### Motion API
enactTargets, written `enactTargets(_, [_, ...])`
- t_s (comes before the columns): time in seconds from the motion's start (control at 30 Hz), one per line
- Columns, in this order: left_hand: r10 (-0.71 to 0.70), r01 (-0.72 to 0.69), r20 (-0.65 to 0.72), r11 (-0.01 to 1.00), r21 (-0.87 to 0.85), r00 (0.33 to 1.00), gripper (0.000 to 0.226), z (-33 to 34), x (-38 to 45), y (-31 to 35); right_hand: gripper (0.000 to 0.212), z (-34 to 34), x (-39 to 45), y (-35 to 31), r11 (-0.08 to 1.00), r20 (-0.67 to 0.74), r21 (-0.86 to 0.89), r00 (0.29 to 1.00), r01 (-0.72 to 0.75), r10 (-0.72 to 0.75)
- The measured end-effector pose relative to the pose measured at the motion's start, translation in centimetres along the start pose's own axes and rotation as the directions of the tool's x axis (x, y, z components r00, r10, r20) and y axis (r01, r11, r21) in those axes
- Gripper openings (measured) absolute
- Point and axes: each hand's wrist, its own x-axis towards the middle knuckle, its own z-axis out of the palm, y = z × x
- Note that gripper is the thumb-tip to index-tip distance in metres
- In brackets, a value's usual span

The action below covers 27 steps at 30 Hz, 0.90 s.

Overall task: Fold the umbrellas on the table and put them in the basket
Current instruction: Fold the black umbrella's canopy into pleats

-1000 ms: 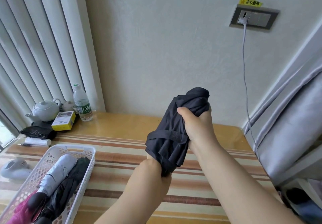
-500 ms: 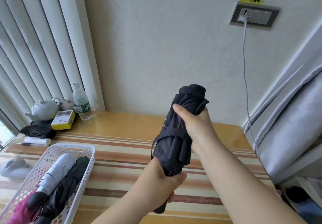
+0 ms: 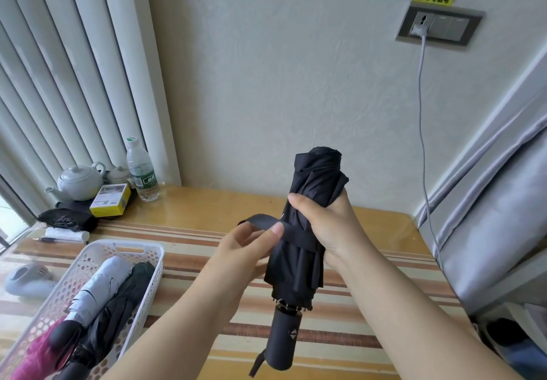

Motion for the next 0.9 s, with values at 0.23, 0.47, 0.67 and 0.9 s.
enactTargets(0.23, [0.141,-0.147,-0.202,0.989,-0.016,0.969,0.006,0.3,0.7,-0.2,0.038,0.0,-0.4,-0.1,0.994,0.002,0.103,0.999,-0.046,0.046])
enactTargets(0.47, [-0.003,-0.011,-0.194,0.998,-0.07,0.981,0.027,0.8,0.5,0.0,0.019,0.4,-0.8,-1.3,0.941,0.116,0.313,0.989,-0.126,0.094])
enactTargets(0.67, [-0.166,0.195,0.162,0.964,-0.179,0.973,0.033,0.9,0.0,-0.2,0.036,-0.2,-1.0,-0.7,0.934,0.201,0.279,0.964,-0.225,0.172])
enactTargets(0.9, [-0.049,0.072,0.153,0.987,-0.144,0.987,0.022,0.2,-0.3,0.0,0.032,-0.7,-1.5,-1.1,0.951,0.284,0.233,0.949,-0.204,0.134])
